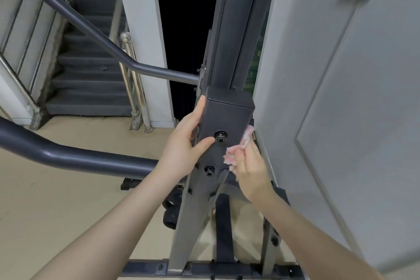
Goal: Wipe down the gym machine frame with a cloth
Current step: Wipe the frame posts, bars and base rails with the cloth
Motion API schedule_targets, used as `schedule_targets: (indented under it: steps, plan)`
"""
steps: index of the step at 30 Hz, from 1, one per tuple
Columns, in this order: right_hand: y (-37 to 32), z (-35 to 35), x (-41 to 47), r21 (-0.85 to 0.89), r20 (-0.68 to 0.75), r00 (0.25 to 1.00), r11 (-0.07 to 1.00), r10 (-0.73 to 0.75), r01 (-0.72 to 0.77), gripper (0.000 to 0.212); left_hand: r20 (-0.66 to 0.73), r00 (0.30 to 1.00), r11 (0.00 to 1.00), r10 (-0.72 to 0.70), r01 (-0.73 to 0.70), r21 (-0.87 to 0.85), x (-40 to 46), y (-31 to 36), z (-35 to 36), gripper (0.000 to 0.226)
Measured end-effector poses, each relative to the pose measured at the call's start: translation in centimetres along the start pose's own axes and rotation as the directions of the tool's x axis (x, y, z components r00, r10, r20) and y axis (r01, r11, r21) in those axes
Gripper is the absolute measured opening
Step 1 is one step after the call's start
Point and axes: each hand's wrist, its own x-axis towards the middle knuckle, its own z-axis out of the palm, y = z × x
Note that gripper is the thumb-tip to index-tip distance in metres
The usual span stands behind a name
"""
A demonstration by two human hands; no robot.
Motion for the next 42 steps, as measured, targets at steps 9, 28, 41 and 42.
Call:
schedule_targets:
  steps: [9,28,41,42]
  plan:
    - [-1.7,0.8,1.4,-0.047,-0.095,0.947,0.951,-0.308,0.304,0.050,-0.139,0.990,0.996,0.025,-0.013,0.087,-0.5,-1.0,0.9,0.080]
    - [1.7,1.3,-0.8,-0.190,-0.224,0.943,0.960,-0.245,0.204,0.032,-0.081,0.996,0.999,0.019,-0.016,0.037,-0.3,-0.9,0.5,0.076]
    - [-2.9,3.6,0.4,-0.703,0.337,0.714,0.340,-0.614,0.624,0.035,0.313,0.944,0.852,-0.099,0.243,-0.463,-1.0,-2.0,-3.5,0.051]
    - [-3.4,2.2,0.5,-0.758,0.385,0.738,0.267,-0.554,0.595,0.035,0.313,0.944,0.852,-0.107,0.249,-0.460,-1.0,-2.2,-3.5,0.052]
